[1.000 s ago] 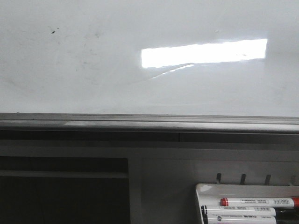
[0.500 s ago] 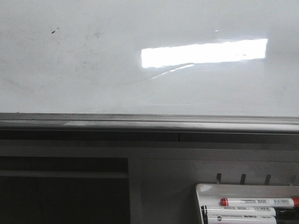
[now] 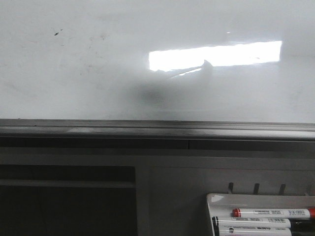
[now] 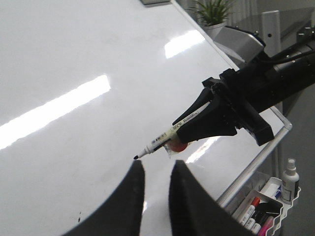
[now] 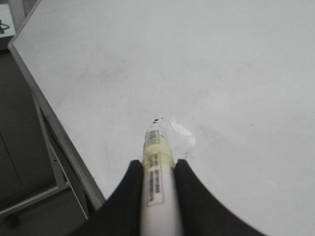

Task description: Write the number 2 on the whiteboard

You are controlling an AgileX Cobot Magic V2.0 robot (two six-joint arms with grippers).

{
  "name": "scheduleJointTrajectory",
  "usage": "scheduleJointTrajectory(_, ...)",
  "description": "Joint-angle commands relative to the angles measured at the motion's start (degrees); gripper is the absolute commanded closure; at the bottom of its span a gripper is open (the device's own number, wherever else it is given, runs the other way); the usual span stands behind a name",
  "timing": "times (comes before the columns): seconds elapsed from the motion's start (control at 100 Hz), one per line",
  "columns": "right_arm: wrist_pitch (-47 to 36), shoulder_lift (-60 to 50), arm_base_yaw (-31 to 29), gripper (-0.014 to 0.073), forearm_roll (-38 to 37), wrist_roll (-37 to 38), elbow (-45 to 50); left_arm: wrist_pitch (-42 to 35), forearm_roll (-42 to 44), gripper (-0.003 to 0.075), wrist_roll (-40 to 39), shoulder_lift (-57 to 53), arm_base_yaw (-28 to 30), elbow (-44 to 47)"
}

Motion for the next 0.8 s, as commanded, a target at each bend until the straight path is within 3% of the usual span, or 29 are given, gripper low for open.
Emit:
scheduleJointTrajectory(0.0, -2.2, 1.4, -1.3, 0.0672, -0.8, -0.7, -3.1, -4.5, 1.1, 0.0740, -3.1, -1.2, 1.5, 0.8)
scheduleJointTrajectory(0.56, -2.7, 7.3, -5.3, 0.0672, -1.4, -0.7, -4.7, -4.6, -1.8, 0.0741, -3.5, -2.1, 3.0, 3.1)
scheduleJointTrajectory(0.79, 2.4, 7.3, -7.6, 0.0672, -1.4, -0.4, -4.7, -4.6, -1.8, 0.0741, -3.5, -2.1, 3.0, 3.1)
